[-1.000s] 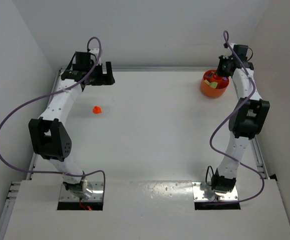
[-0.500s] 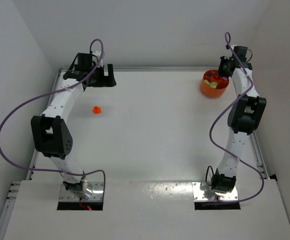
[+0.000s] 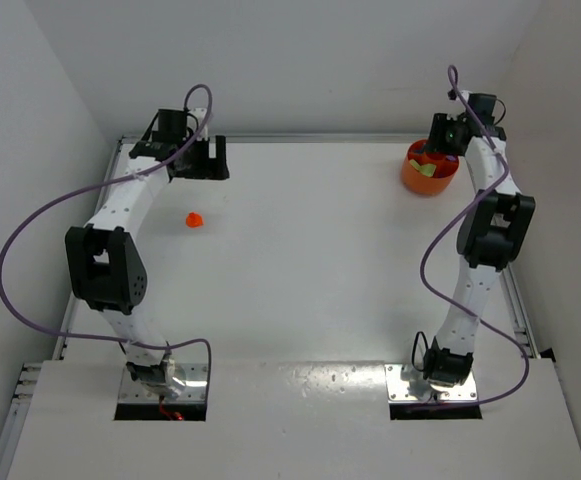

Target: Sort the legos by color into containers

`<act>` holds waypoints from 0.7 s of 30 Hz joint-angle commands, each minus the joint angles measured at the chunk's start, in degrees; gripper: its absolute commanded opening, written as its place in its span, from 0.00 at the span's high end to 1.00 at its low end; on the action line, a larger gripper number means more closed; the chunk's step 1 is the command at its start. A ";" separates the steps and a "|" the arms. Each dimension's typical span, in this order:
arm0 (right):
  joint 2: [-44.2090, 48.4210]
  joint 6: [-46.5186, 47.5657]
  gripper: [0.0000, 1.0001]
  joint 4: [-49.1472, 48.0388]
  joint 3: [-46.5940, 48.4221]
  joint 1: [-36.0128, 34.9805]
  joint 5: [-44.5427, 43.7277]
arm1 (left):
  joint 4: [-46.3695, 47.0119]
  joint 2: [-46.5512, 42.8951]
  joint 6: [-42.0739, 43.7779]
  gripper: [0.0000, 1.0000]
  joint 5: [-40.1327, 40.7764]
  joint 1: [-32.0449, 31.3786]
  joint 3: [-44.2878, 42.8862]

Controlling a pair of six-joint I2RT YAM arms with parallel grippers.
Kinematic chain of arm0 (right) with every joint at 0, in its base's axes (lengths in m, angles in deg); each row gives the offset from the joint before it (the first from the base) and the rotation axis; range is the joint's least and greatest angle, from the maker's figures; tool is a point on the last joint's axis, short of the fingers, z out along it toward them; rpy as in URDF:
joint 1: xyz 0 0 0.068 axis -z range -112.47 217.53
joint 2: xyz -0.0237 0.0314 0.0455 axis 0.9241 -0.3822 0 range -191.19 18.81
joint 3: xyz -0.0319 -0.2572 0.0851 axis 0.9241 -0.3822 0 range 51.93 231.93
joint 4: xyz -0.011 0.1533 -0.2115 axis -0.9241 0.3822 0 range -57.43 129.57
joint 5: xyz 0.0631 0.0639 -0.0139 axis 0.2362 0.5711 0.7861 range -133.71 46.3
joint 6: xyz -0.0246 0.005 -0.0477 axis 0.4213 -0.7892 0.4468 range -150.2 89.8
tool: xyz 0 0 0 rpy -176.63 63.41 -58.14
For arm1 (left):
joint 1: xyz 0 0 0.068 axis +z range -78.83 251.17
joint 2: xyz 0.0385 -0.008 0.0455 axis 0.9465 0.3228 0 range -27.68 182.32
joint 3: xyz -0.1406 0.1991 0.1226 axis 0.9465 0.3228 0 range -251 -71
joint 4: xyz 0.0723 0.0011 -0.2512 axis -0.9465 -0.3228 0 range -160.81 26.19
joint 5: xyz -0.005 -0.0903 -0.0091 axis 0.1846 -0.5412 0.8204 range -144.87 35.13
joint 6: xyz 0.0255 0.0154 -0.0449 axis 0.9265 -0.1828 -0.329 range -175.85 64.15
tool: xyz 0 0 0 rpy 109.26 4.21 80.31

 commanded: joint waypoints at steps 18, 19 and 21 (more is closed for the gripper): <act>26.02 19.73 0.36 12.52 -23.65 -5.12 26.70 | -7.79 7.24 10.10 0.42 6.00 5.94 4.99; 26.02 19.74 0.36 12.52 -23.65 -5.13 26.70 | -7.79 7.25 13.51 0.38 5.47 5.94 4.99; 26.55 19.74 0.36 13.04 -24.27 -5.65 27.49 | -7.79 7.25 18.61 0.28 1.00 6.46 5.52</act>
